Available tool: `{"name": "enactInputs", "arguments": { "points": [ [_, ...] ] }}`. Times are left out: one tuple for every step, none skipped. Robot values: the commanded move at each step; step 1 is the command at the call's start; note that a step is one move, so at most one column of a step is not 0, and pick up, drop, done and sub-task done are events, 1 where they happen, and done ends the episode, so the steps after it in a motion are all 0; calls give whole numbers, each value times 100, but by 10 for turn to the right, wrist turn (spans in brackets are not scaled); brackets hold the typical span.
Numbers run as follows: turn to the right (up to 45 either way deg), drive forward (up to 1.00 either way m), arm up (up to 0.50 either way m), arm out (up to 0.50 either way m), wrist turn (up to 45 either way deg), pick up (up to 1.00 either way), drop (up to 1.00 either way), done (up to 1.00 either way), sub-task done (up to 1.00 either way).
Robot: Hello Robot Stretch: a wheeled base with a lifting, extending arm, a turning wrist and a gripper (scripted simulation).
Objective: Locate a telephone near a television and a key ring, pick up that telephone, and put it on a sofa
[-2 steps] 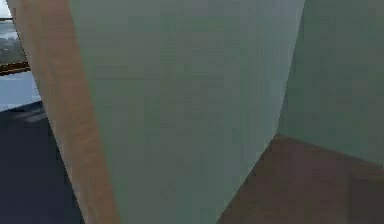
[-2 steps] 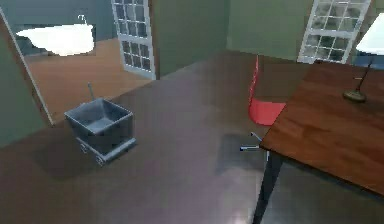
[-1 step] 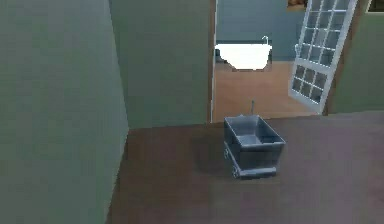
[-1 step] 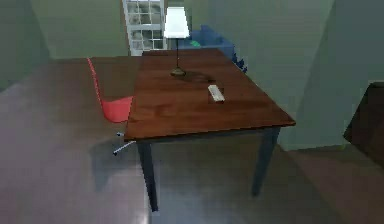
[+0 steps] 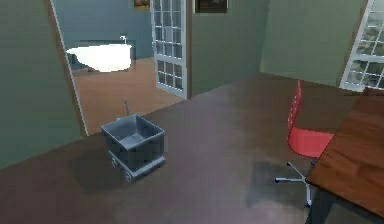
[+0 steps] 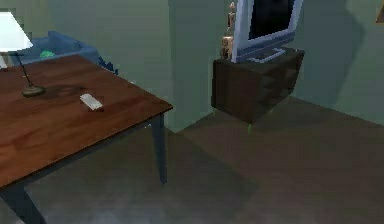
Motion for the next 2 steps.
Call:
{"name": "enactInputs", "arguments": {
  "points": [
    [0, 20, 0, 0, 0, 0, 0, 0, 0],
    [450, 0, 0, 0, 0, 0, 0, 0, 0]
  ]
}}
